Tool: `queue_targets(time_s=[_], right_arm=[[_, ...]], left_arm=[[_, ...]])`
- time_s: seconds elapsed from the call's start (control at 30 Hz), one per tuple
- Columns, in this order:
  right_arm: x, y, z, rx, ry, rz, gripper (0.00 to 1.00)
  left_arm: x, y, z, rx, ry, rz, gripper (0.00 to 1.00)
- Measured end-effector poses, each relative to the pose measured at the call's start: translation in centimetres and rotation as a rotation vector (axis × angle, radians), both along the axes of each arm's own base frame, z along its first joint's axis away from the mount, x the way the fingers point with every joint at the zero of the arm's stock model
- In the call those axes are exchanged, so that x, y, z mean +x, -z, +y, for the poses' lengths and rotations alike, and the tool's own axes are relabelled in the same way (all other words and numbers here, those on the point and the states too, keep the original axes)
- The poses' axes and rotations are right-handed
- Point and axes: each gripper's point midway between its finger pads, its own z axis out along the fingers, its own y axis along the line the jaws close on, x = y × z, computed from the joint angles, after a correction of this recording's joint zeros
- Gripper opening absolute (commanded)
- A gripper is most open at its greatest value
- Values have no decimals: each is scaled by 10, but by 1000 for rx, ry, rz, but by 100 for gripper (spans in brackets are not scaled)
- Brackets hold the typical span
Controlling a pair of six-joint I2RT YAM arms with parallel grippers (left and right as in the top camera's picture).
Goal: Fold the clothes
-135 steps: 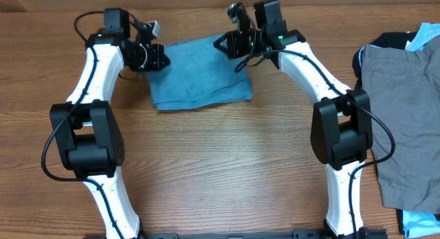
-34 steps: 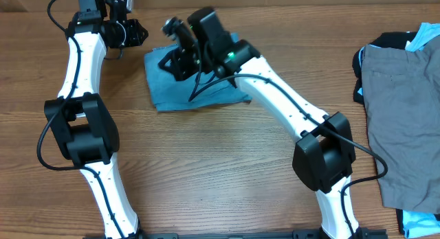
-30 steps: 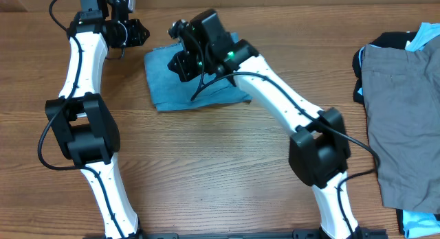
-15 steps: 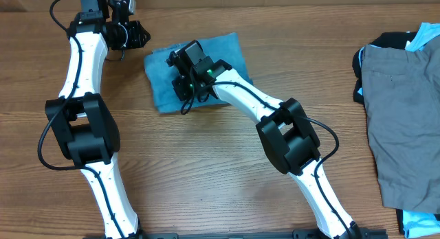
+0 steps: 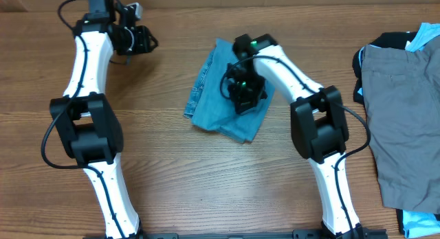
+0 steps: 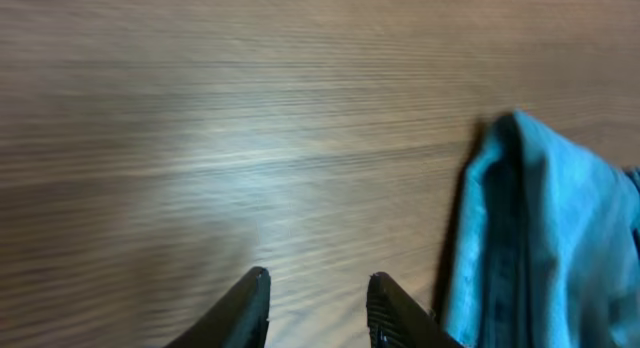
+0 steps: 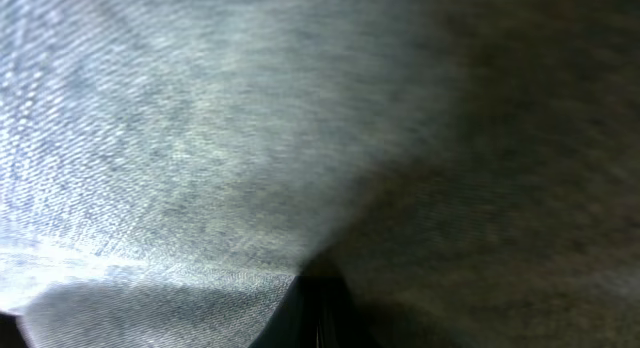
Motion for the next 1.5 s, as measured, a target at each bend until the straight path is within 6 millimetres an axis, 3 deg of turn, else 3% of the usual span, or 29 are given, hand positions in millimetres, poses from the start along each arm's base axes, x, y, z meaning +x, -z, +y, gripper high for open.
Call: queue_targets(time_s=[0.13,0.27,0.33,0.4,0.53,0.63,0.83,1.07,1.23,1.5], right_arm=[[5,0,1,94,27,21,4],[5,-2,4,139,19,24,4],[7,-8,6,158,17,5,4],[17,-18,9,181,19,-55,4],[51,-61,3,135,91,-260,4],[70,-68,-9,63,158,-345,4],[91,-55,-18,6,238,-426,4],[87,0,-22,7,271,-441,4],[89,1,-20,52,282,-442,4],[88,1,-19,58,280,-442,4]], left_arm=[[-6,0,-56,-21,142,-19,80],[-16,22,-125,-32,292,-18,82],[-19,32,-136,-41,313,-3,85],[-20,41,-132,-54,308,18,87],[-20,56,-119,-60,285,53,88],[-25,68,-119,-57,296,81,88],[-35,72,-128,-65,341,104,90],[-38,71,-130,-84,350,110,94],[-38,65,-124,-141,343,116,100],[-42,44,-111,-311,344,122,100]])
